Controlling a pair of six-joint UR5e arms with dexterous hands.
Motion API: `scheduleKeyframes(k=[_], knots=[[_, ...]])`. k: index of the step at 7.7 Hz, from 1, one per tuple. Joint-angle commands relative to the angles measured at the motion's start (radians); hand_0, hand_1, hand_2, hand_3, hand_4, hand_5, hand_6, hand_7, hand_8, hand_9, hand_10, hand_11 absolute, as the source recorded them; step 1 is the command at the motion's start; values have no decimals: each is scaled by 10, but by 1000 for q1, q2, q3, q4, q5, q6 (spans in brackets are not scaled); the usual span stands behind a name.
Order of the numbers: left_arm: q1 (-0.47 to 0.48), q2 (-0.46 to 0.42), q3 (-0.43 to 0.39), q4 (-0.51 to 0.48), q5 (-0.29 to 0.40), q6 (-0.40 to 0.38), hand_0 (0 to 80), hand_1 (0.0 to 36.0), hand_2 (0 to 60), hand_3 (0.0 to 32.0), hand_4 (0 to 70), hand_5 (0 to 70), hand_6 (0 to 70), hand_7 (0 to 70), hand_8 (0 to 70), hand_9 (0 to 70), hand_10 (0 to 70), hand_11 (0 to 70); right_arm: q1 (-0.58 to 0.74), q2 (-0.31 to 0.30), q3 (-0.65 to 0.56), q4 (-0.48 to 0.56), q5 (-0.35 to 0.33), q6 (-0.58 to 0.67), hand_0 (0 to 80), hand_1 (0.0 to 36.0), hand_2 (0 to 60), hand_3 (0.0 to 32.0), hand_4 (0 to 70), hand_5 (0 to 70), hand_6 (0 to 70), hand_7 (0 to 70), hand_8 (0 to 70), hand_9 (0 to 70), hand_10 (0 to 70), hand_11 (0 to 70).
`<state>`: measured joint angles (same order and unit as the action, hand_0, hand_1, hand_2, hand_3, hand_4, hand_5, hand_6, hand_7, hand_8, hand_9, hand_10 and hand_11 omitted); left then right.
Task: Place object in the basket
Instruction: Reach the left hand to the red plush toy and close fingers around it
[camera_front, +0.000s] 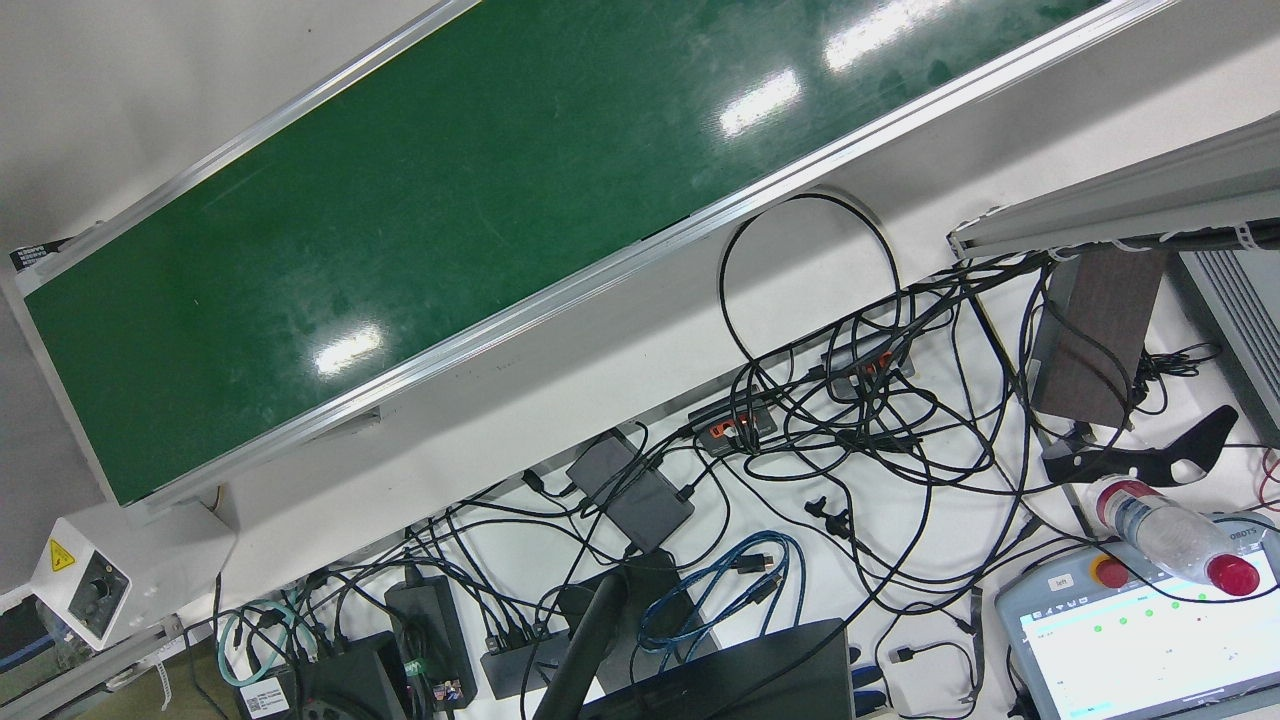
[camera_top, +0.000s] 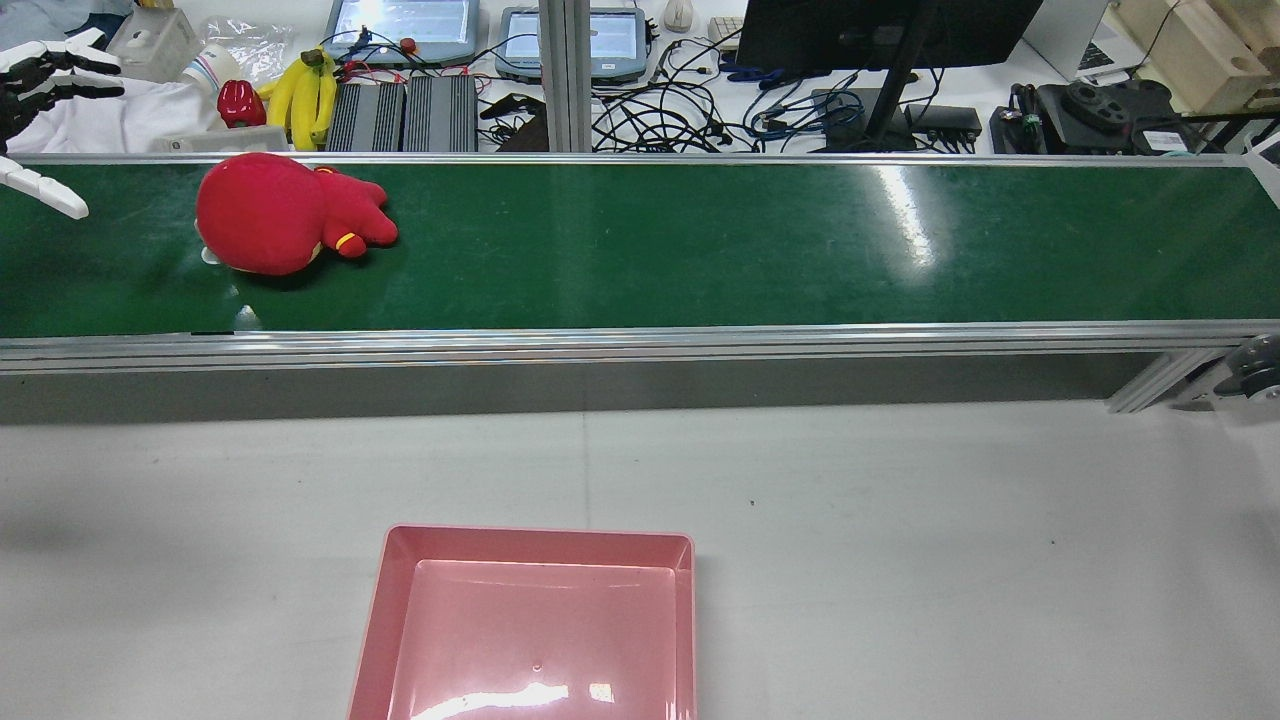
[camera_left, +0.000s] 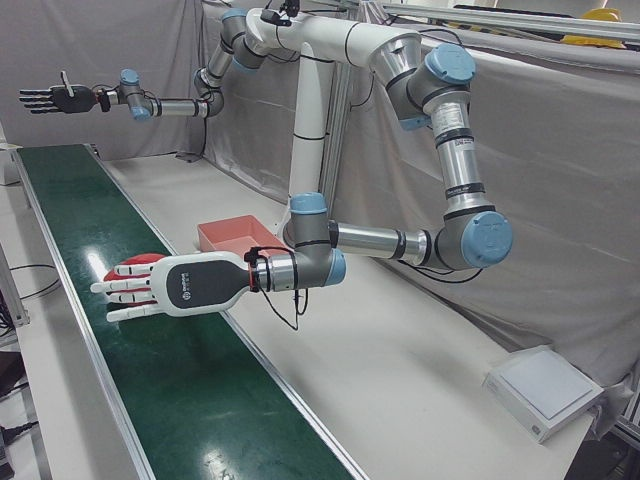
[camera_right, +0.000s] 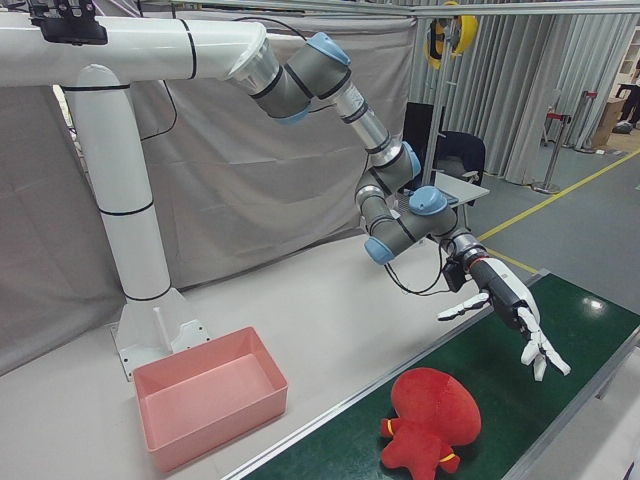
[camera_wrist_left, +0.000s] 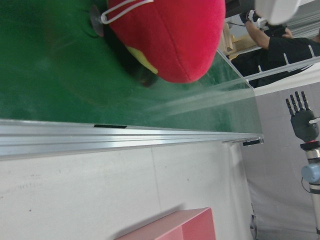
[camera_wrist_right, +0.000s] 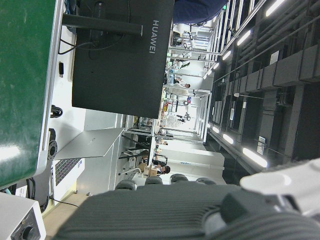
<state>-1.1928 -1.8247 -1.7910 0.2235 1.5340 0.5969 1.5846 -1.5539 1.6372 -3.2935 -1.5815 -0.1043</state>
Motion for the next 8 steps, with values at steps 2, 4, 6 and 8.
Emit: scheduleKeyframes(k=[2,4,6,8], knots=[[47,-31,2,56,0,95,627,124,0,0,130,282,61,40,131,201,0,0,0,0,0,0,0,0,0,0,0,0,0,0,0,0,0,0,0,0],[79,-31,5,59,-2,104,615,125,0,0,128,285,62,41,133,202,0,0,0,0,0,0,0,0,0,0,0,0,0,0,0,0,0,0,0,0],[99,-31,12,59,-15,106,608,126,0,0,134,287,62,42,136,207,0,0,0,0,0,0,0,0,0,0,0,0,0,0,0,0,0,0,0,0],[101,-33,28,57,-17,106,603,128,0,0,133,288,63,43,138,209,0,0,0,0,1,0,0,0,0,0,0,0,0,0,0,0,0,0,0,0]])
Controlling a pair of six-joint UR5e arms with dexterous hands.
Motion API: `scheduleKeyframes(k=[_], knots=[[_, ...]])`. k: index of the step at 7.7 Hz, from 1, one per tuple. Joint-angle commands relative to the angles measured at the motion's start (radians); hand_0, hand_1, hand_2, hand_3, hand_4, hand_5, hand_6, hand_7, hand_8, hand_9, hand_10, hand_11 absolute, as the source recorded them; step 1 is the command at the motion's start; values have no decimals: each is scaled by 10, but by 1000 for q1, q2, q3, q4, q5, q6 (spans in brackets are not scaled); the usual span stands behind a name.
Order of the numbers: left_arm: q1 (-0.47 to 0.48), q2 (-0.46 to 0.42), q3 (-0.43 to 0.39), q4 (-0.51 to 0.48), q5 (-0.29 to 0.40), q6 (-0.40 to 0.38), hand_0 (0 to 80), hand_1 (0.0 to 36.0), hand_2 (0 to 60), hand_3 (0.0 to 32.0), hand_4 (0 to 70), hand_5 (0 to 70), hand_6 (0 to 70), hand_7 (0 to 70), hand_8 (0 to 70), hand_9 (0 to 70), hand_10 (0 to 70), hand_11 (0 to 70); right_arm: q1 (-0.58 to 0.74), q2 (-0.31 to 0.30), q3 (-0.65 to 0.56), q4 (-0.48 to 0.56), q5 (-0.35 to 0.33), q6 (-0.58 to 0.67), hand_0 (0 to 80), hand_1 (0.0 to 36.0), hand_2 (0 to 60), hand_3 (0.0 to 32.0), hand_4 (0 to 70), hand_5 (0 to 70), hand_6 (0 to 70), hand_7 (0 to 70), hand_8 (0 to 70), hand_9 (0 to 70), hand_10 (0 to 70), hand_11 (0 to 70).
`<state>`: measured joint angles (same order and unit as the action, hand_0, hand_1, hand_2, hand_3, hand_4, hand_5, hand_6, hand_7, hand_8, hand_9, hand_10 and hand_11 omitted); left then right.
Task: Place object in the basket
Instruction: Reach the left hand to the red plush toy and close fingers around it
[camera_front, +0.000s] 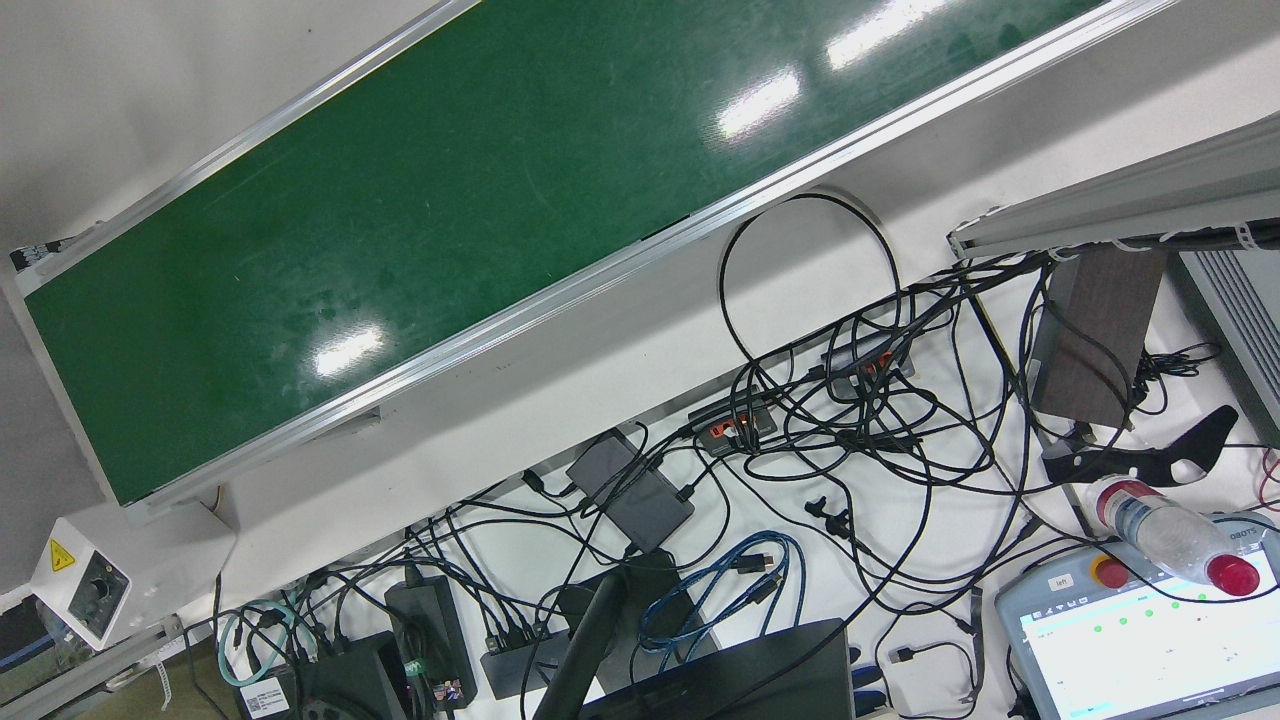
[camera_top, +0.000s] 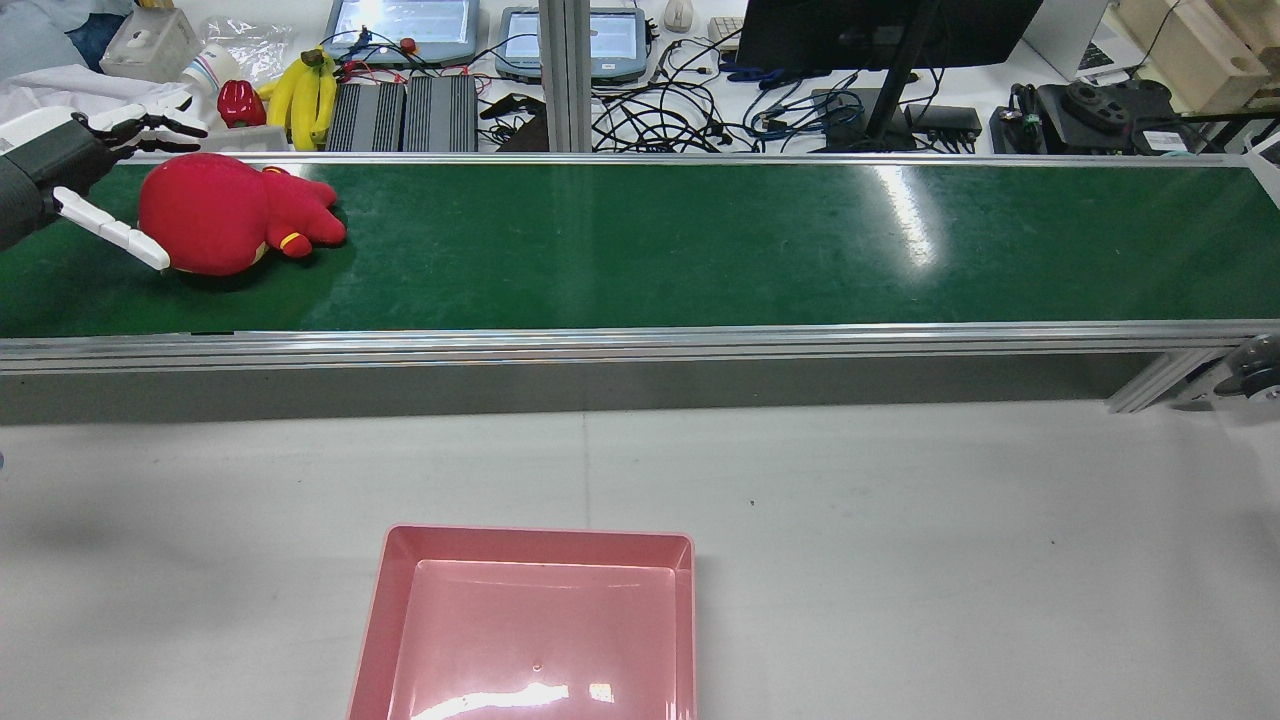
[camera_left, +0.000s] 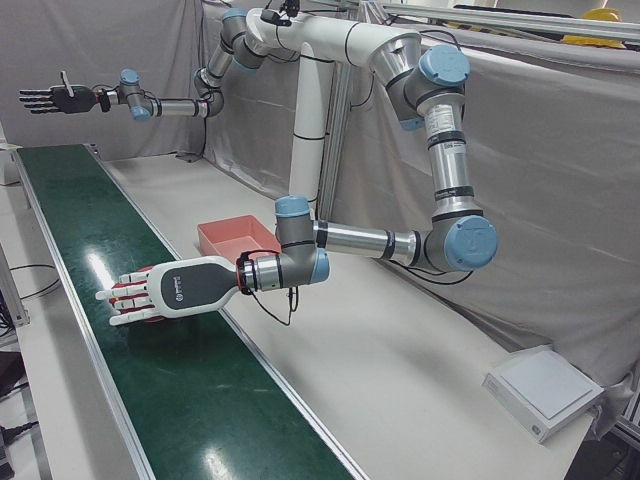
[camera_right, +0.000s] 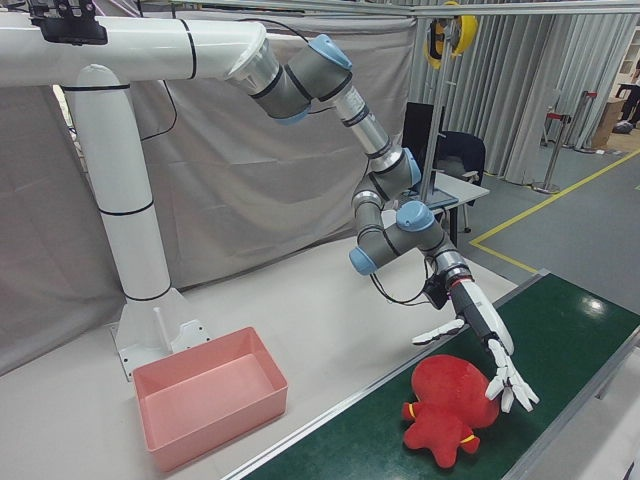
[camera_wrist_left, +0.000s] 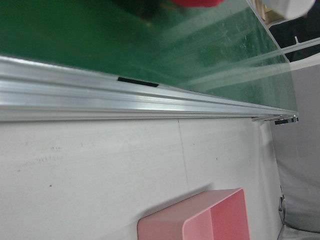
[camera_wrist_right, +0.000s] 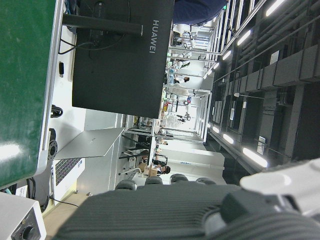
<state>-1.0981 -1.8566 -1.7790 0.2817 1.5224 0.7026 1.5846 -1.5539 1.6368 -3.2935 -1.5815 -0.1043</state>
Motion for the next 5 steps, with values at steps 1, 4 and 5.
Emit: scheduleKeyframes(k=[1,4,5], knots=[[21,-1,26,-1,-7,1,602,132,0,0,137,293,64,45,139,211,0,0,0,0,0,0,0,0,0,0,0,0,0,0,0,0,0,0,0,0],[35,-3,41,1,-11,0,590,220,28,0,157,419,82,90,197,289,16,44,0,0,2,0,0,0,0,0,0,0,0,0,0,0,0,0,0,0],[35,-3,36,7,-11,-2,593,226,95,0,190,681,117,188,291,425,118,191,0,0,2,0,0,0,0,0,0,0,0,0,0,0,0,0,0,0]])
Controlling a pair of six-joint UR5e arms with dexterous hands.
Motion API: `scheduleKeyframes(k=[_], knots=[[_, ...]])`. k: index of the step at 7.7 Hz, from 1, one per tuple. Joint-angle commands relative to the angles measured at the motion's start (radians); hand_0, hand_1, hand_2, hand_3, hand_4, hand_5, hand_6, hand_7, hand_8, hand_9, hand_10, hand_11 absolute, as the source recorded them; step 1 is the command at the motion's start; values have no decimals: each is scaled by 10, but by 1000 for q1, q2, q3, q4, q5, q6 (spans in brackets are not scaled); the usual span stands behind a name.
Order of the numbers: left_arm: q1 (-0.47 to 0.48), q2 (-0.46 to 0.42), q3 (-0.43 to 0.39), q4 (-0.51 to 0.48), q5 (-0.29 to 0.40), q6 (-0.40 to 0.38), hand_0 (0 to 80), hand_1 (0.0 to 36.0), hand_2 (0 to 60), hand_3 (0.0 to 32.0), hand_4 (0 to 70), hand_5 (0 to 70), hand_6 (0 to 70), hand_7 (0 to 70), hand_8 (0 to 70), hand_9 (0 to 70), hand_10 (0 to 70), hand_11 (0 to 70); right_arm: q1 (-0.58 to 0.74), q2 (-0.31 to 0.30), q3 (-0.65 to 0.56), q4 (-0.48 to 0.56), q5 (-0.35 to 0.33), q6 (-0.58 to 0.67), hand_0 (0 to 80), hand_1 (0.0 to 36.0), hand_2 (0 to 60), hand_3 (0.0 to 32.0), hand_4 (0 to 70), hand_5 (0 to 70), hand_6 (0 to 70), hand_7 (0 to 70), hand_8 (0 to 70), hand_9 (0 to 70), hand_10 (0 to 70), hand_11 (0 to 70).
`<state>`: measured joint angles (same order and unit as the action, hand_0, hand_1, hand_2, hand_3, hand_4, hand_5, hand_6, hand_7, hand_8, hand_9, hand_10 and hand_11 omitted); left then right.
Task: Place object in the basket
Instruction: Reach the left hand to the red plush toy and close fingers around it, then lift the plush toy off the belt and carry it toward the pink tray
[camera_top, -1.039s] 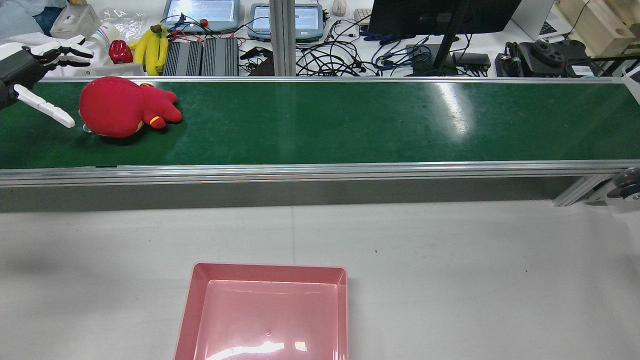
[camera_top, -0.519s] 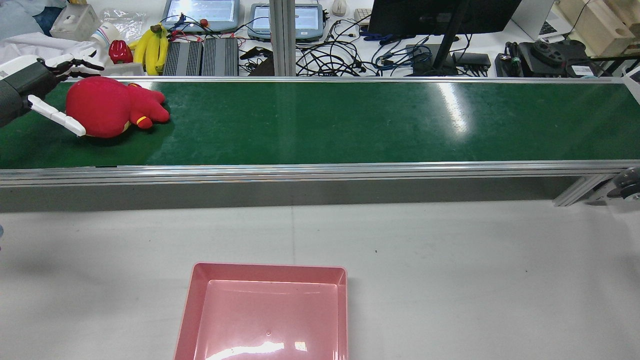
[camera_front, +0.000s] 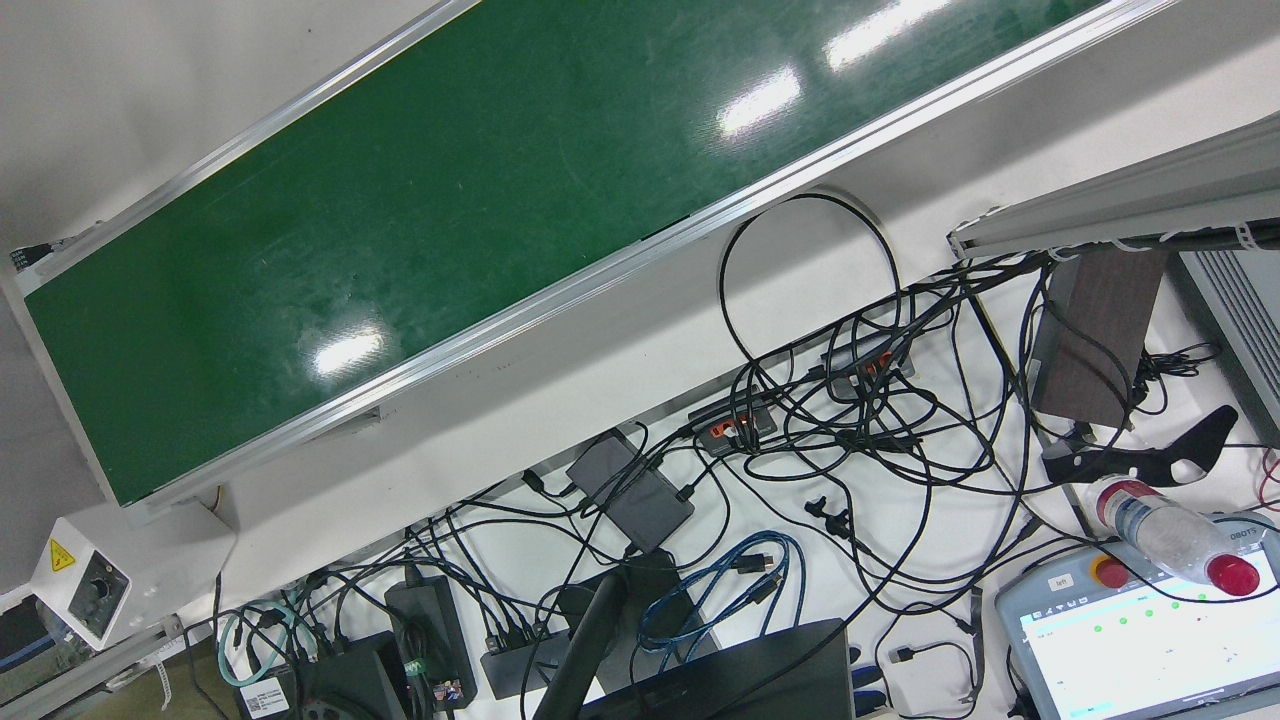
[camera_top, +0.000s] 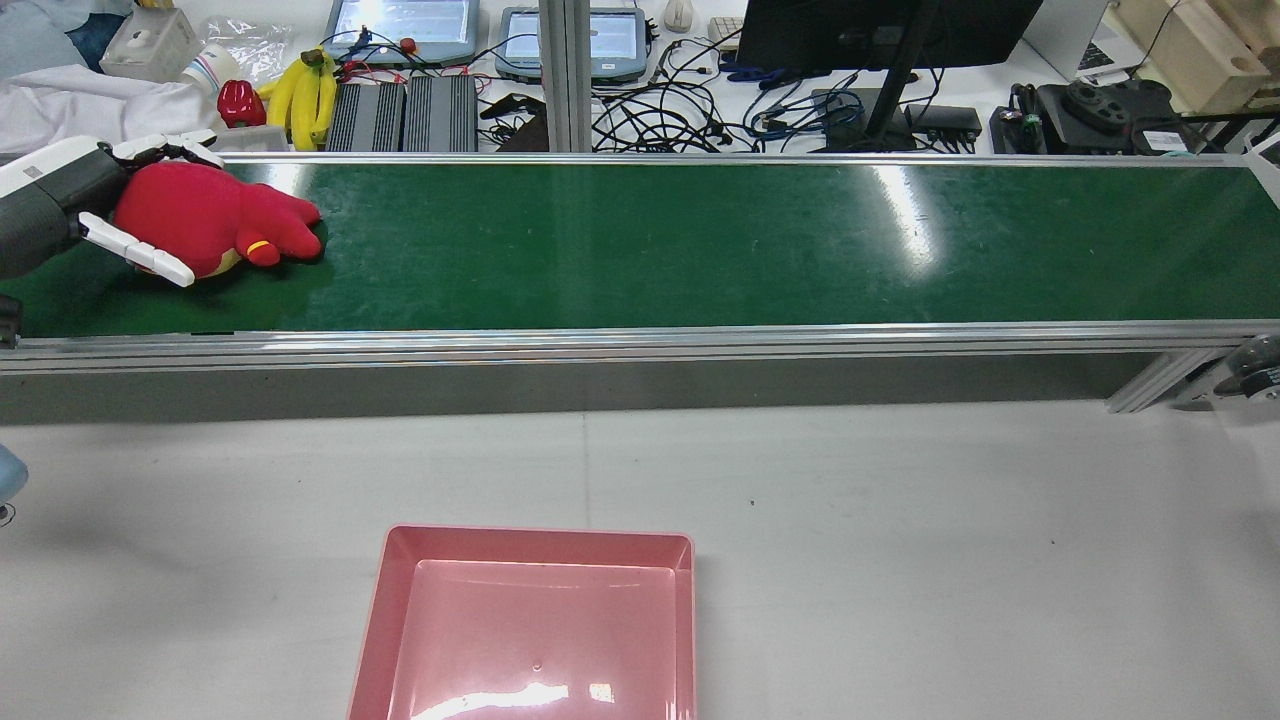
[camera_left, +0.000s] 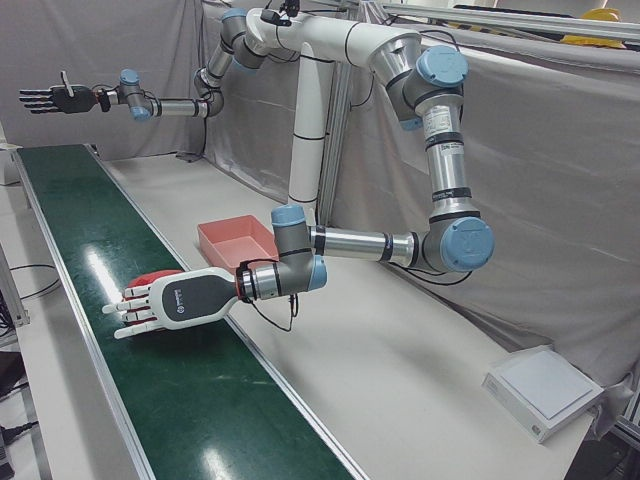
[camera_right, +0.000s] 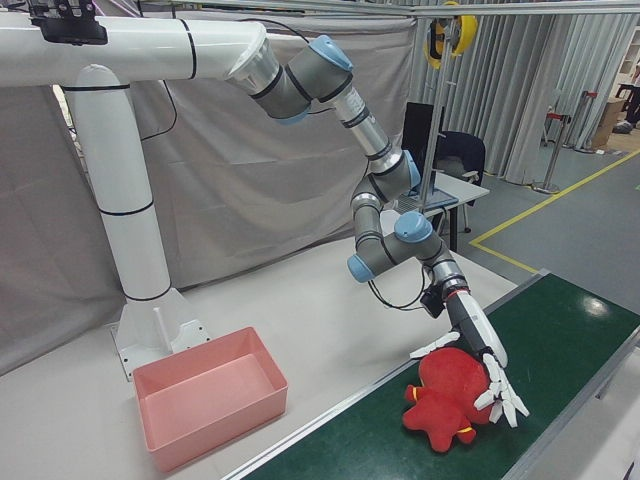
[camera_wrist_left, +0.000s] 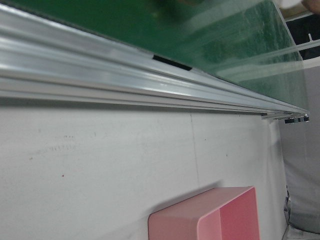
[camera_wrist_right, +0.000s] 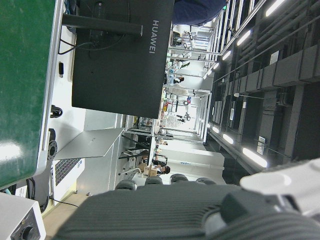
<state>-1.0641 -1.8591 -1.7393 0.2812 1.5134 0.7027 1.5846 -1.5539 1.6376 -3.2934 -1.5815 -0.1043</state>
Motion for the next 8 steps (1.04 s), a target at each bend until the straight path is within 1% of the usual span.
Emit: scheduleKeyframes(k=[1,2,3,4,5,6,7,8], knots=[[1,0,-8,9,-2,-3,596,217,124,0,206,700,173,336,397,564,255,388,0,0,1,0,0,0,0,0,0,0,0,0,0,0,0,0,0,0],[1,0,-11,9,-2,-5,591,210,121,0,185,700,202,407,441,630,315,466,0,0,1,0,0,0,0,0,0,0,0,0,0,0,0,0,0,0],[1,0,-25,9,5,-14,588,212,136,0,172,700,200,411,443,634,293,438,0,0,1,0,0,0,0,0,0,0,0,0,0,0,0,0,0,0],[4,8,-89,25,7,-14,593,211,121,0,164,700,204,420,448,641,304,453,2,0,1,0,0,0,0,0,0,0,0,0,0,0,0,0,0,0],[18,12,-194,89,8,-11,587,210,127,0,157,700,208,428,456,652,319,471,0,0,2,0,0,0,0,0,0,0,0,0,0,0,0,0,0,0],[74,37,-332,166,11,-9,586,211,133,0,149,700,208,428,457,654,322,476,0,0,2,0,0,0,0,0,0,0,0,0,0,0,0,0,0,0],[143,69,-400,179,13,-9,594,206,95,0,152,700,207,422,454,649,325,480,0,0,2,0,0,0,0,0,0,0,0,0,0,0,0,0,0,0],[207,81,-420,184,24,-9,604,205,56,0,140,700,202,417,455,651,317,470,0,0,2,0,0,2,0,0,0,0,0,0,0,0,0,0,0,0]])
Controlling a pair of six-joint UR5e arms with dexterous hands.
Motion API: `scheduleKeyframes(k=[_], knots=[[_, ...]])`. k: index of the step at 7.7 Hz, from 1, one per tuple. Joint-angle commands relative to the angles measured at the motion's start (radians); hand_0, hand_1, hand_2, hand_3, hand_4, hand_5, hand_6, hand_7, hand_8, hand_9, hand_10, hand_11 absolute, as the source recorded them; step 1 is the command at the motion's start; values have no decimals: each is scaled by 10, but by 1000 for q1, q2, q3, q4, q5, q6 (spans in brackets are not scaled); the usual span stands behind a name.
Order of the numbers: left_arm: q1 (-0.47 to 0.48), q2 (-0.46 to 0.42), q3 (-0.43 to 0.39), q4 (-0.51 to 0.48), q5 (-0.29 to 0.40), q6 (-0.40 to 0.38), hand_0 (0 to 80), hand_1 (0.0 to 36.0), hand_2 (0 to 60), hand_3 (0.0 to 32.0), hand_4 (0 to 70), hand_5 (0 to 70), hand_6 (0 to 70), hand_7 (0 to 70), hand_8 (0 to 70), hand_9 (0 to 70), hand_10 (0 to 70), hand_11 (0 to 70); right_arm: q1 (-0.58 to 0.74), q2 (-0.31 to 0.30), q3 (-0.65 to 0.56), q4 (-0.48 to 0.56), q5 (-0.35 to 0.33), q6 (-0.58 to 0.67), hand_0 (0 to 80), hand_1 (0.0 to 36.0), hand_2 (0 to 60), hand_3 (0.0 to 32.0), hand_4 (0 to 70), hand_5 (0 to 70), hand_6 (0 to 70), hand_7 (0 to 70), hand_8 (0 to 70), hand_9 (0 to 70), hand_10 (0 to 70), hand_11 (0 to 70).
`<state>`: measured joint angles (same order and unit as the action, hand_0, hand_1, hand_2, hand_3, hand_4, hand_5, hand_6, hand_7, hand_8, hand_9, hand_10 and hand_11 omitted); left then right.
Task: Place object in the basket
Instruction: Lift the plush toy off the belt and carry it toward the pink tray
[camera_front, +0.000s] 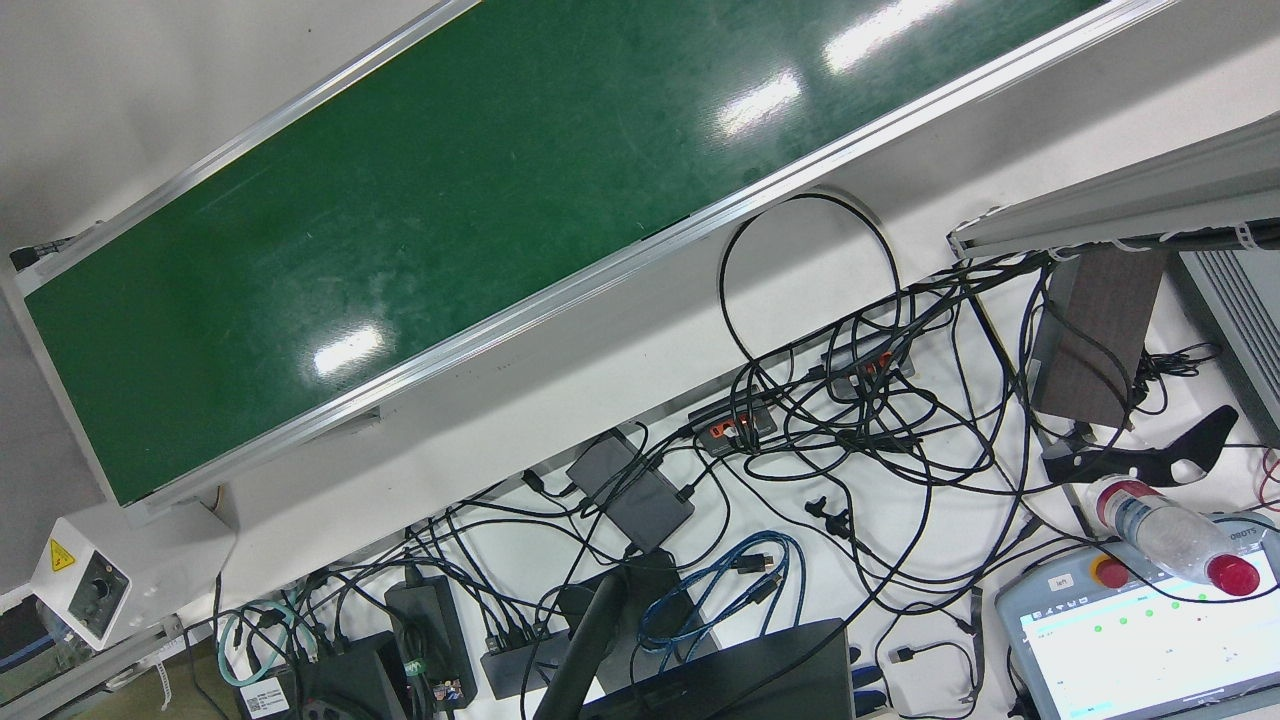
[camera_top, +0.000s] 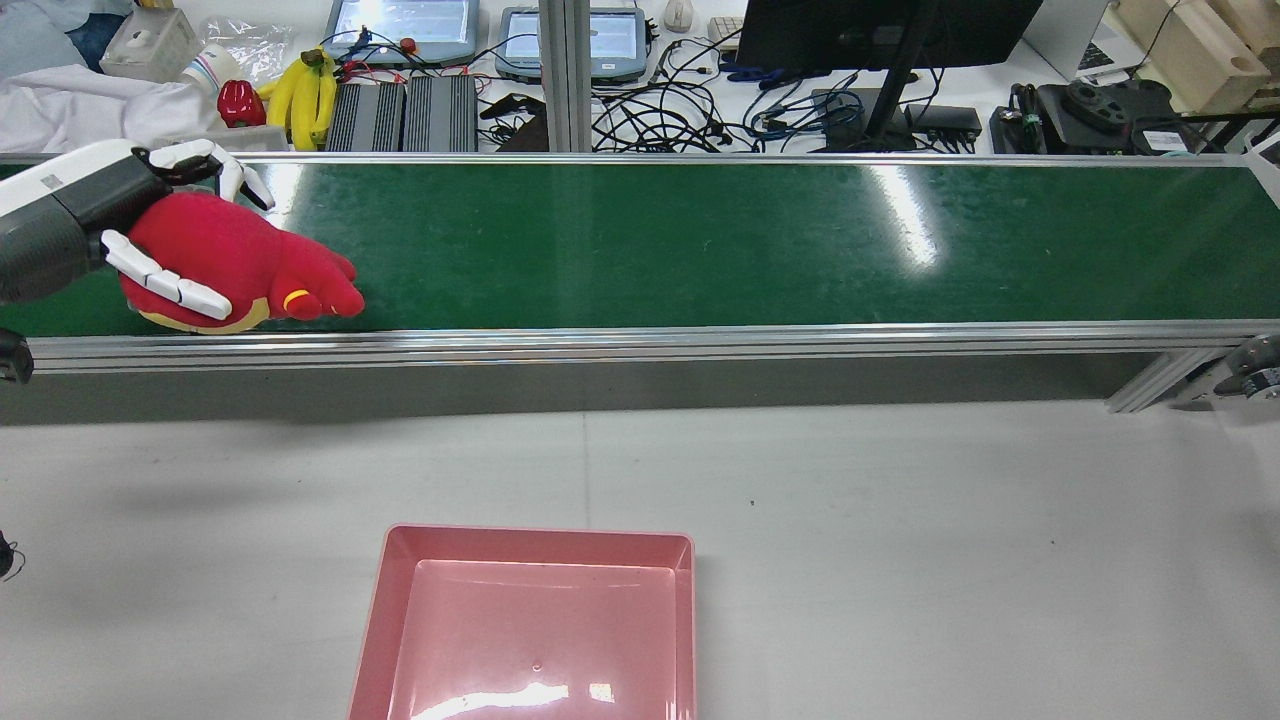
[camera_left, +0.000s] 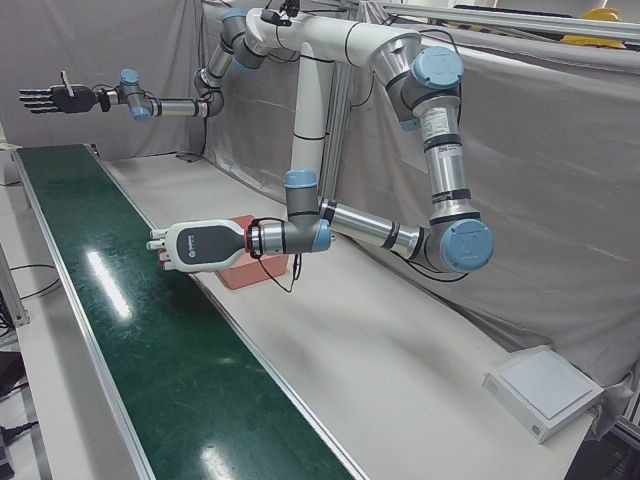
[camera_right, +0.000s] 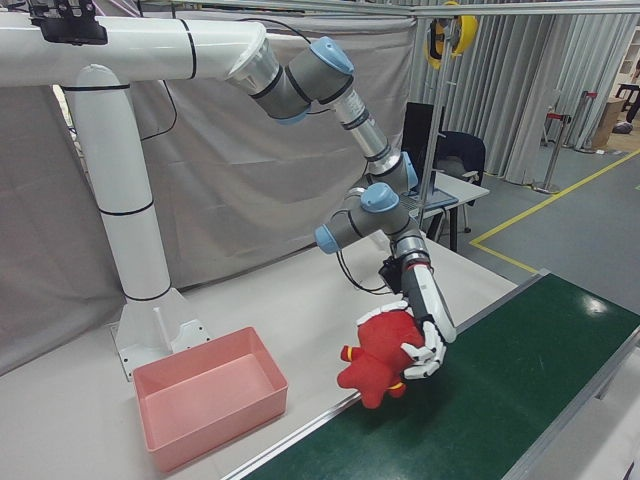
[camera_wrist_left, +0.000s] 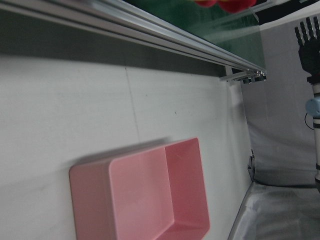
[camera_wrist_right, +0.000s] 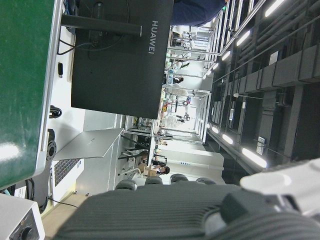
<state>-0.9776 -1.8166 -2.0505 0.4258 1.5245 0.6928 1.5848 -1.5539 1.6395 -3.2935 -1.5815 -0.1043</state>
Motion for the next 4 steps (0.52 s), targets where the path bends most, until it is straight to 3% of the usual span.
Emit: scheduleKeyframes(k=[1,4], knots=[[181,39,-131,62,35,1,616,208,35,0,138,700,202,415,455,650,315,468,0,0,0,0,0,0,0,0,0,0,0,0,0,0,0,0,0,0],[403,31,-206,151,28,11,648,212,2,0,166,700,203,407,441,629,309,462,0,0,-1,0,0,0,0,0,0,0,0,0,0,0,0,0,0,0]])
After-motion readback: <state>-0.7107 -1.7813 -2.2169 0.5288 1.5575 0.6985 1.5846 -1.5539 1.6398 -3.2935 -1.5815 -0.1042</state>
